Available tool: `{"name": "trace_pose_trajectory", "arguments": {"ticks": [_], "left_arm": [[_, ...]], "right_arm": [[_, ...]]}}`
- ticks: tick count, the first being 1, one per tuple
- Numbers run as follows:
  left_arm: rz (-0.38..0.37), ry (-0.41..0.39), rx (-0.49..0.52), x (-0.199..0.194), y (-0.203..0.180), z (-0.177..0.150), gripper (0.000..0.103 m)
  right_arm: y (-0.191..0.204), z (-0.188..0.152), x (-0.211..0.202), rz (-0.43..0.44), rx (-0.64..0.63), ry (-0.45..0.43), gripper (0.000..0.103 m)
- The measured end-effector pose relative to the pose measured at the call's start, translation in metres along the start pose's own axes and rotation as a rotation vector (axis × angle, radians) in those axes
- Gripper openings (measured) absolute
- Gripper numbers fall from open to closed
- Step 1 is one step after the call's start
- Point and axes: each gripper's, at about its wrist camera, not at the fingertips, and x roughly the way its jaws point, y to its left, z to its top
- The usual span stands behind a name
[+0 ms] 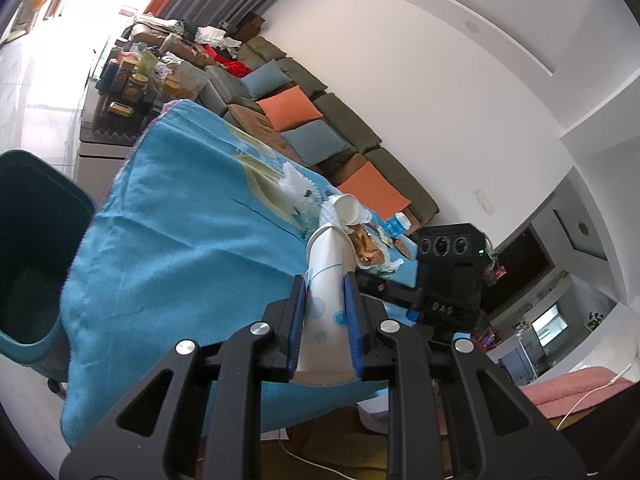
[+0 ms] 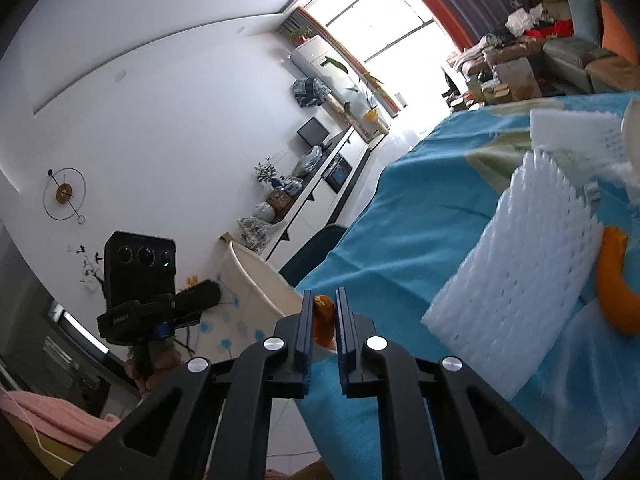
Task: Collect trash
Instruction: 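Carry the paper cup and foam net over the teal bin with both tools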
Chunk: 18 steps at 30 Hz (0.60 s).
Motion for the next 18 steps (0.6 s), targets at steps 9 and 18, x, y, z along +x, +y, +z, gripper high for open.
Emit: {"name": "trace_pose_trajectory", "arguments": {"ticks": [9, 18], "left_arm": [[0.105, -0.077, -0.034, -0.041, 0.018, -0.001, 0.020], [0.223, -0.140, -0.055, -0.086, 0.035, -0.003, 0.020]], "right_arm": [[0.019, 0.026, 0.014, -0.061, -0.077, -0.026, 0.008], [0.022, 0.044, 0.039, -0.086, -0.091, -0.027, 0.008]]}}
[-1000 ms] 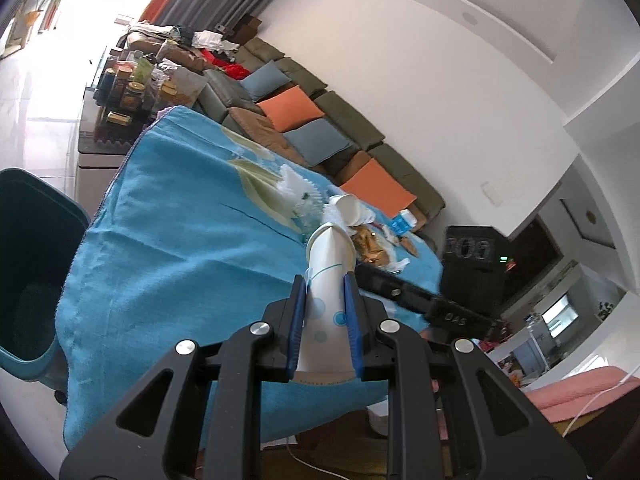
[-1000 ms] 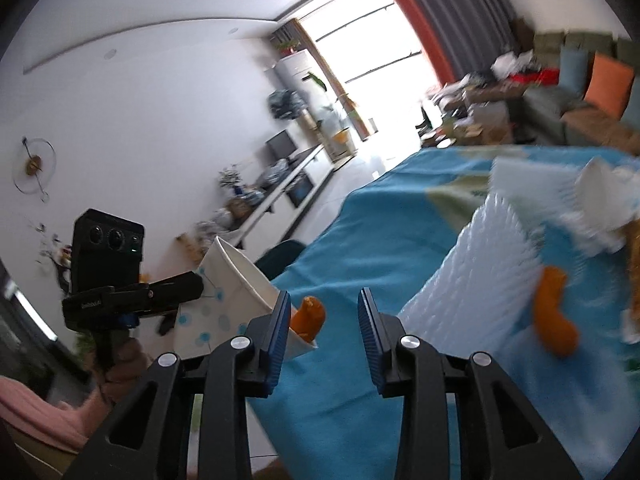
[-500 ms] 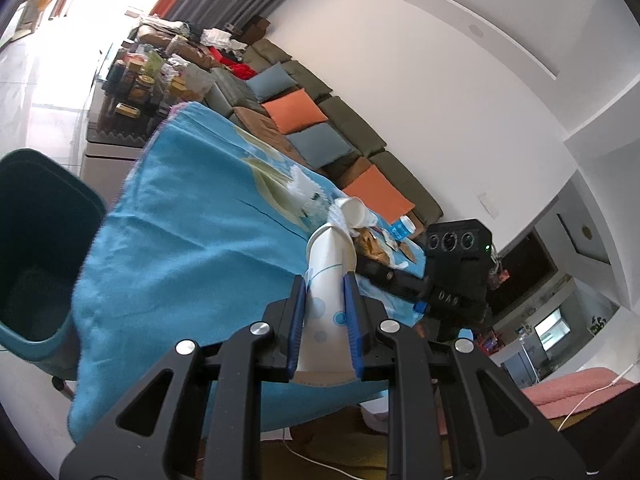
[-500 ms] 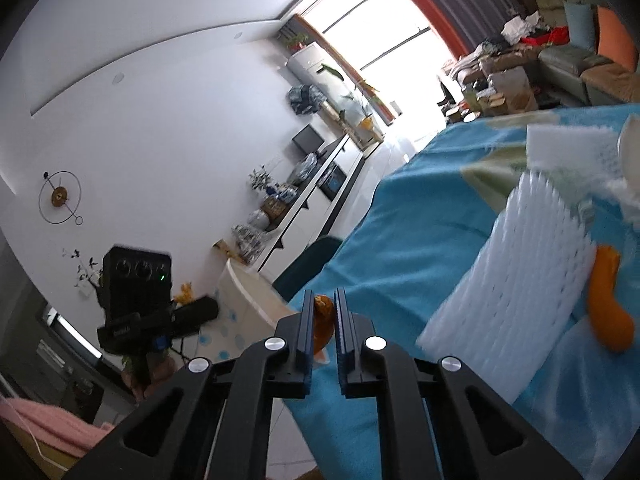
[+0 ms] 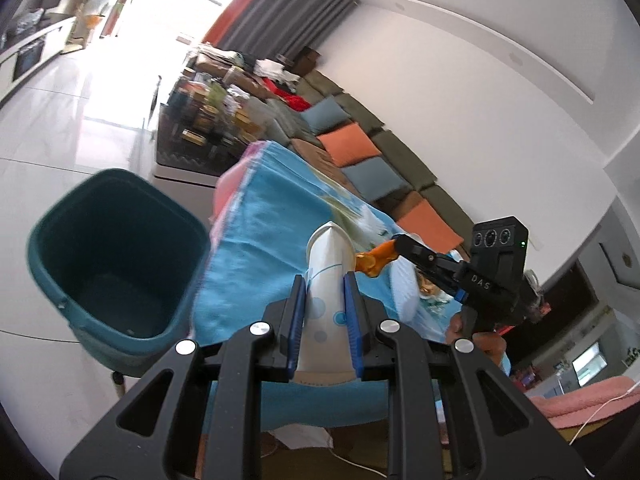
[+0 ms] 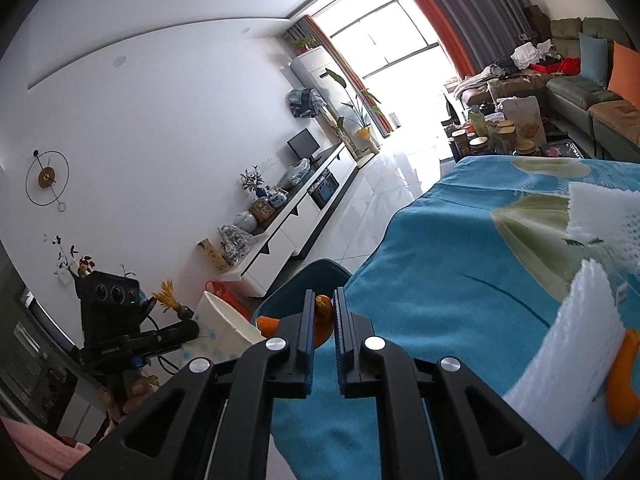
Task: Collect trash
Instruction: 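Carry the paper cup and foam net over the teal bin with both tools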
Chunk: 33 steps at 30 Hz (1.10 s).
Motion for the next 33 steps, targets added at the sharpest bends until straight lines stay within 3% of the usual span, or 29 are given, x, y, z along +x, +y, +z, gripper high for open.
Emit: {"name": "trace_pose_trajectory", "arguments": {"ticks": [15, 33], "left_arm": [[0.181, -0.053, -0.029, -0.044, 0.039, 0.010, 0.020], [0.325, -0.054, -0.062, -0.034, 0.059, 0.018, 0.020]], "right_arm": [[0.014, 0.006, 0.045, -0.007, -0.044, 0.053, 0.008], [0.026, 0.011, 0.096, 0.005, -0.088, 0.117, 0.008]]}}
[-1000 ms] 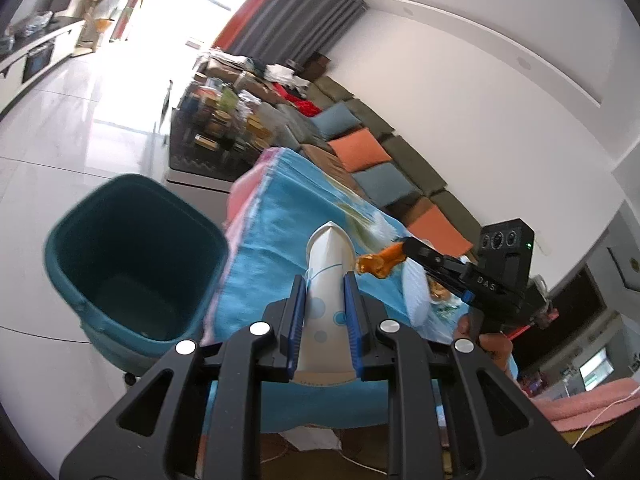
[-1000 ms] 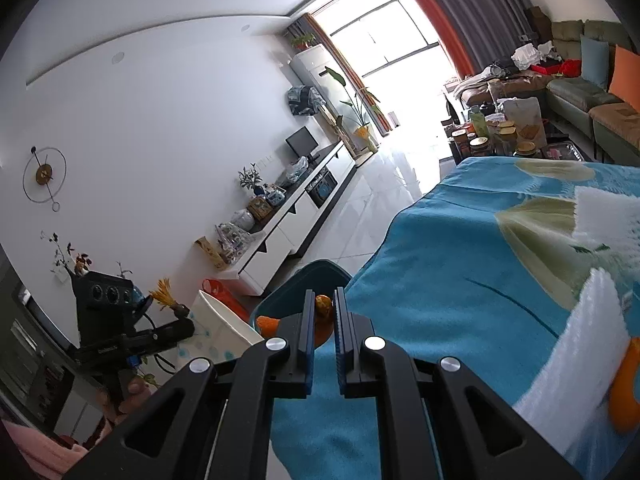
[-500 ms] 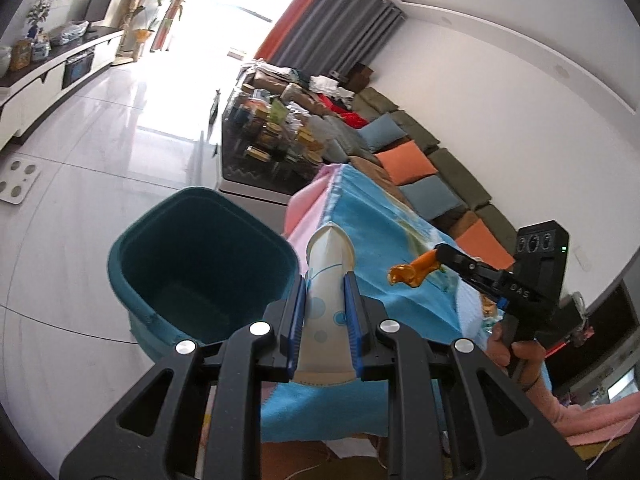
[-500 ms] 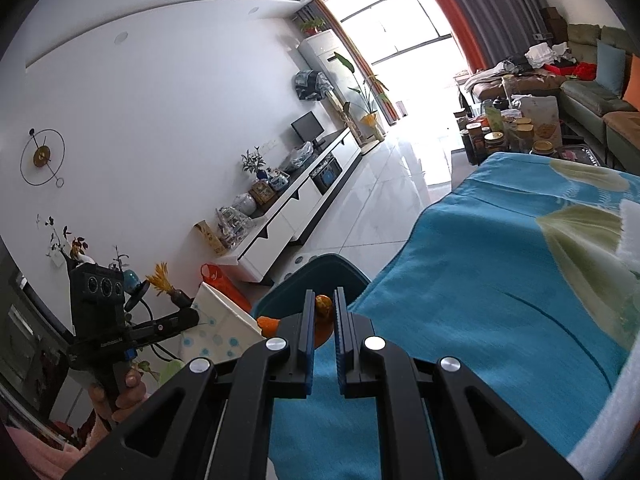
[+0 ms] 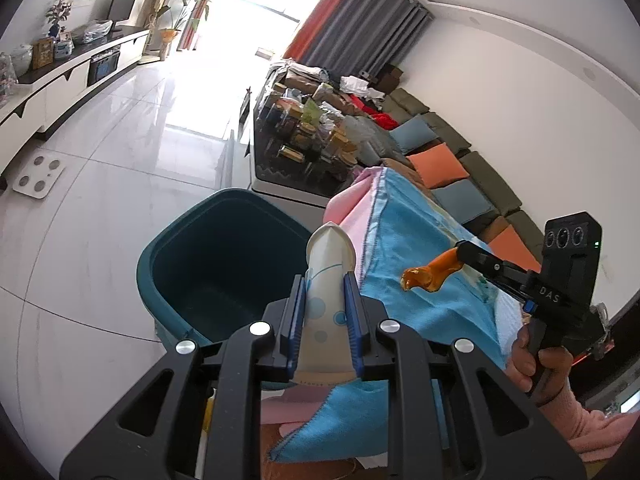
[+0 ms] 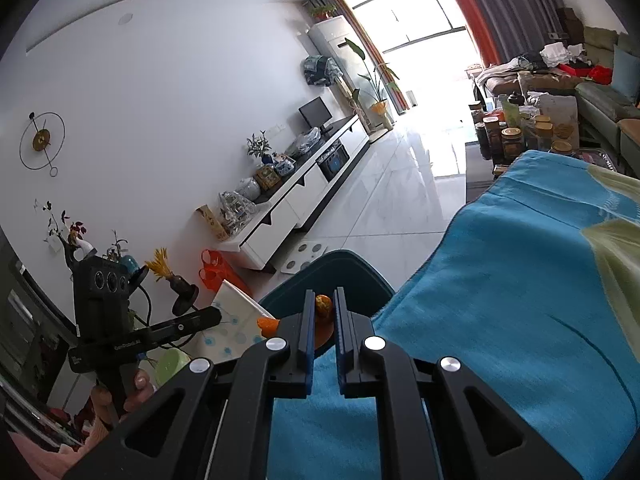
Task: Collect trash
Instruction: 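Carry the paper cup and foam net over the teal bin with both tools, then open the left tool and right tool to drop both items into the bin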
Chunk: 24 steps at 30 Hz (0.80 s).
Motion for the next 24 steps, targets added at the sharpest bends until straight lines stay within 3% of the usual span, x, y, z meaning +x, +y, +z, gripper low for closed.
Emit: {"name": "trace_pose_trajectory", "arguments": {"ticks": [24], "left_arm": [[0.162, 0.034, 0.013, 0.053, 0.017, 0.008, 0.020]], "right_arm": [[0.007, 0.010, 0.056, -0.040, -0.016, 0.076, 0.008]]}}
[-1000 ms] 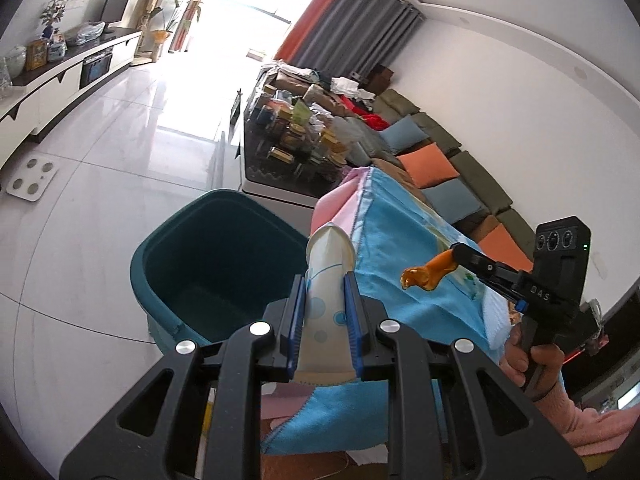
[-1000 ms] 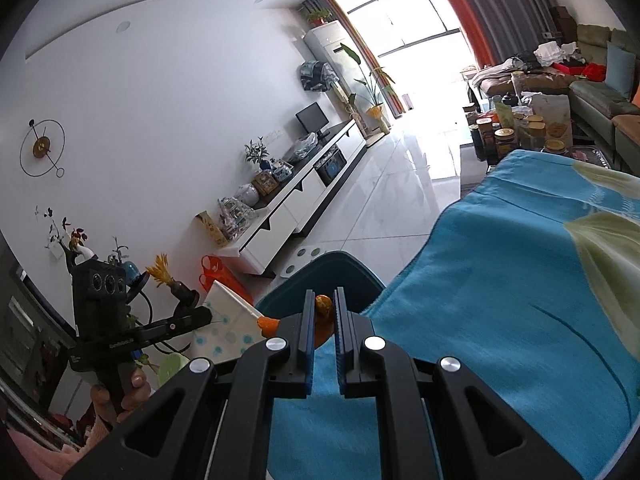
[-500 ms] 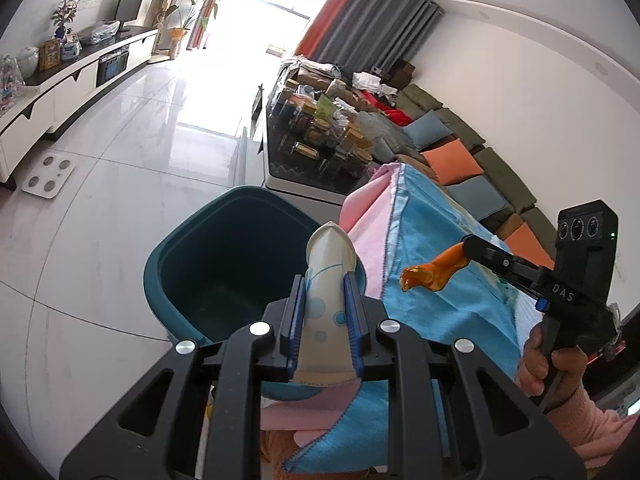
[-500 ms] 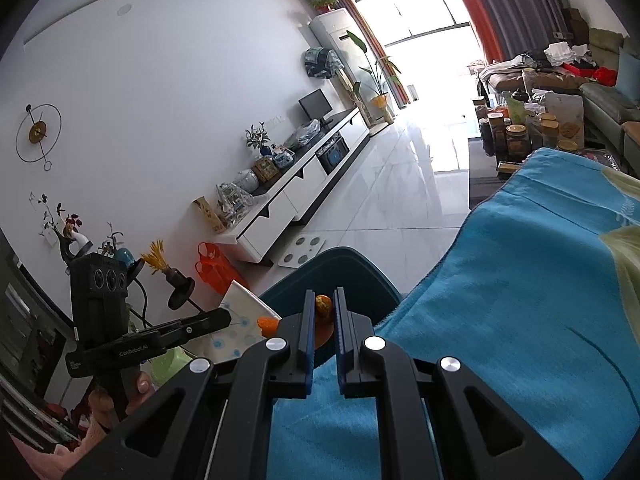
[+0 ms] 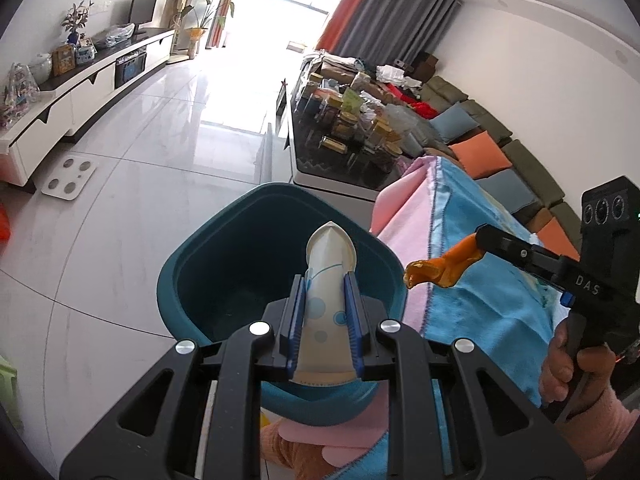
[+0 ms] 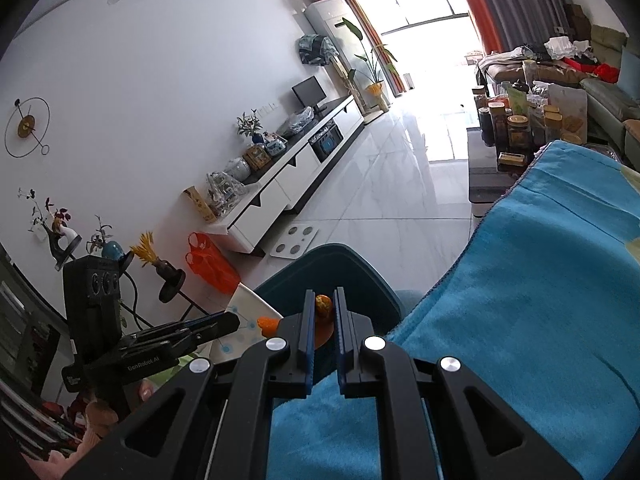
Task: Collect trash
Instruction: 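Open the left tool and right tool to drop both items into the bin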
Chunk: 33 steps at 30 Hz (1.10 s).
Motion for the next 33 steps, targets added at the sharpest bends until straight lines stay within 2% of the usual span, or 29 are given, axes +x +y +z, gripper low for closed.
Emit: {"name": "trace_pose_trajectory", "arguments": {"ticks": [18, 21, 23, 29, 33], "left_arm": [[0.105, 0.053, 0.009, 0.050, 0.003, 0.005, 0.021], [0.102, 0.056, 0.003, 0.058, 0.003, 0.005, 0.030], [0.096, 0.057, 0.002, 0.060, 0.004, 0.006, 0.044], [0.085, 0.039, -0.023, 0.061, 0.004, 0.004, 0.049], [0.080, -0.011, -0.004, 0.045, -0.004, 0.003, 0.056]], "right_arm": [[0.008, 0.001, 0.035, -0.059, 0.010, 0.098, 0.008], [0.009, 0.002, 0.039, -0.055, 0.016, 0.106, 0.010], [0.008, 0.003, 0.040, -0.056, 0.022, 0.109, 0.013], [0.006, 0.003, 0.036, -0.052, 0.039, 0.101, 0.013], [0.007, 0.001, 0.024, -0.048, 0.030, 0.084, 0.013]]}}
